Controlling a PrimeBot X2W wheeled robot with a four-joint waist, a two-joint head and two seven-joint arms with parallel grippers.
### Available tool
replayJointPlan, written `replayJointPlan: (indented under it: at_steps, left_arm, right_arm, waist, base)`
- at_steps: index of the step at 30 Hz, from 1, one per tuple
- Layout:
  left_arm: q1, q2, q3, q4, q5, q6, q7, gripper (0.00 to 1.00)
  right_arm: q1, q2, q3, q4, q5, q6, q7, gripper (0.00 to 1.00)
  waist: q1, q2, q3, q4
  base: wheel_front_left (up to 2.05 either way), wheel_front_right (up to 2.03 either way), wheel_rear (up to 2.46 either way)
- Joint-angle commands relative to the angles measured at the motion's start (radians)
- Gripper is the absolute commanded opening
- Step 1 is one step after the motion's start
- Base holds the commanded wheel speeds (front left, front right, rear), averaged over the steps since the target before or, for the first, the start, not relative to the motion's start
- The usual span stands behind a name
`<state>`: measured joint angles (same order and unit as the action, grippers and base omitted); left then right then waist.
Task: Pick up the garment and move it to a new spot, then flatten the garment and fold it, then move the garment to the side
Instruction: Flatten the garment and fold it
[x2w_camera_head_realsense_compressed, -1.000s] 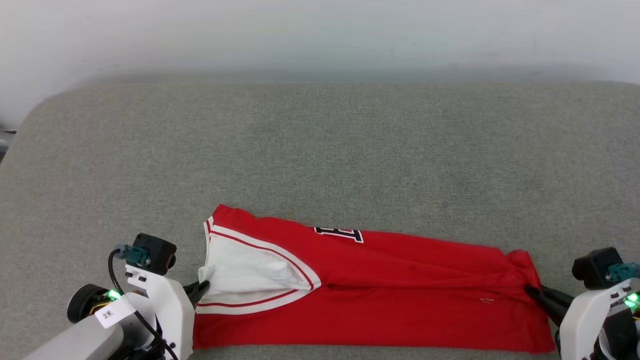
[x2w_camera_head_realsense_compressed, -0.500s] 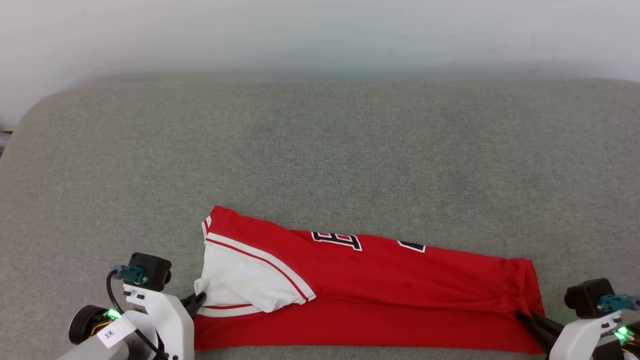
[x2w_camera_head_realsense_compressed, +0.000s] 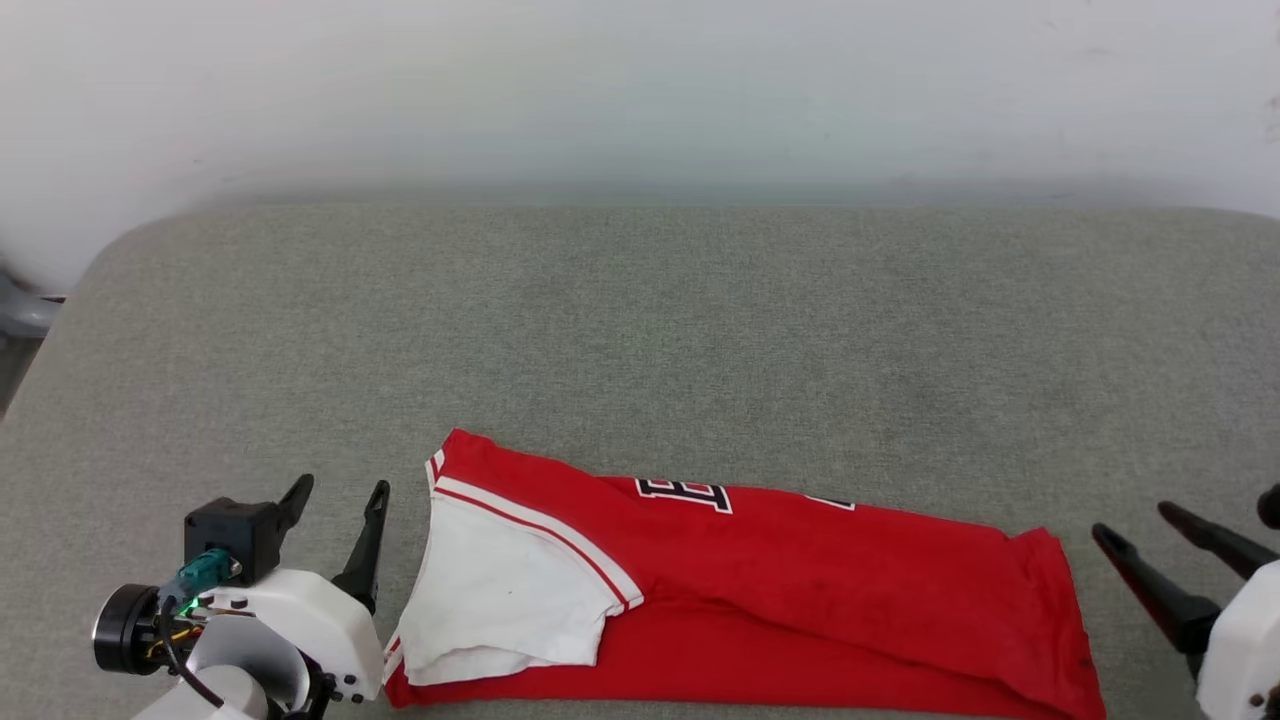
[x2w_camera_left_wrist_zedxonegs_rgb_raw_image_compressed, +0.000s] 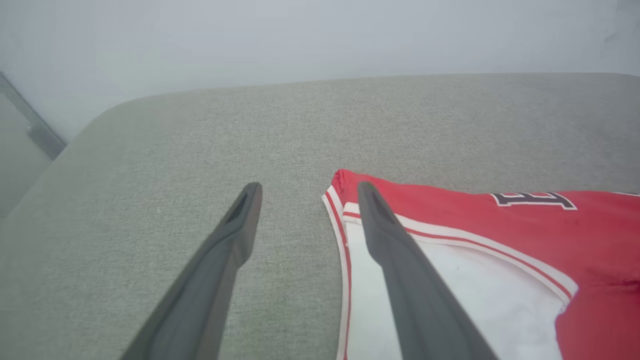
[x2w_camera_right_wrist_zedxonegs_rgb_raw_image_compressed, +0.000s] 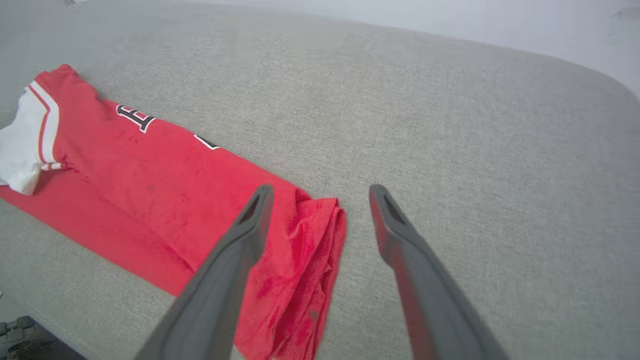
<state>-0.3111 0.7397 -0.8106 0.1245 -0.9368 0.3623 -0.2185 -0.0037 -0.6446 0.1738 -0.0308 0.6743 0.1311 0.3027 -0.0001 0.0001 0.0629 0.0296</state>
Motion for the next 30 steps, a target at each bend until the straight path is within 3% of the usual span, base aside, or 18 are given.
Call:
replayJointPlan:
  at_steps: [1,8,13,21,30]
  left_arm:
    - [0.017,-0.011,0.012,-0.008,0.015,0.018,-0.018,1.00]
    - [0.060,-0.071,0.109,-0.039,0.117,0.094,-0.047,1.00]
    - [0.128,-0.137,0.223,-0.081,0.238,0.114,-0.047,1.00]
    - [0.215,-0.255,0.368,-0.101,0.411,0.073,-0.048,1.00]
    - [0.275,-0.405,0.490,-0.083,0.566,-0.024,-0.047,1.00]
  right_arm:
    - [0.009,-0.012,-0.027,-0.006,-0.005,-0.001,0.018,1.00]
    - [0.026,-0.020,-0.085,0.049,0.078,-0.001,0.181,1.00]
    - [0.032,-0.007,-0.066,0.104,0.128,-0.001,0.272,1.00]
    - [-0.022,0.046,-0.014,0.209,0.153,-0.001,0.279,1.00]
    - [-0.086,0.104,0.106,0.326,0.188,-0.001,0.229,1.00]
  waist:
    - [0.0001,-0.0001,-0.002,0.007]
    - [0.0001,-0.0001,0.002,0.031]
    - [0.0001,-0.0001,0.015,0.050]
    - [0.0001,-0.0001,0.044,0.075]
    - [0.0001,-0.0001,0.057,0.098]
  base:
    - [0.00,0.00,0.00]
    - [0.00,0.00,0.00]
    - [0.00,0.00,0.00]
    - [0.00,0.00,0.00]
    - [0.00,0.00,0.00]
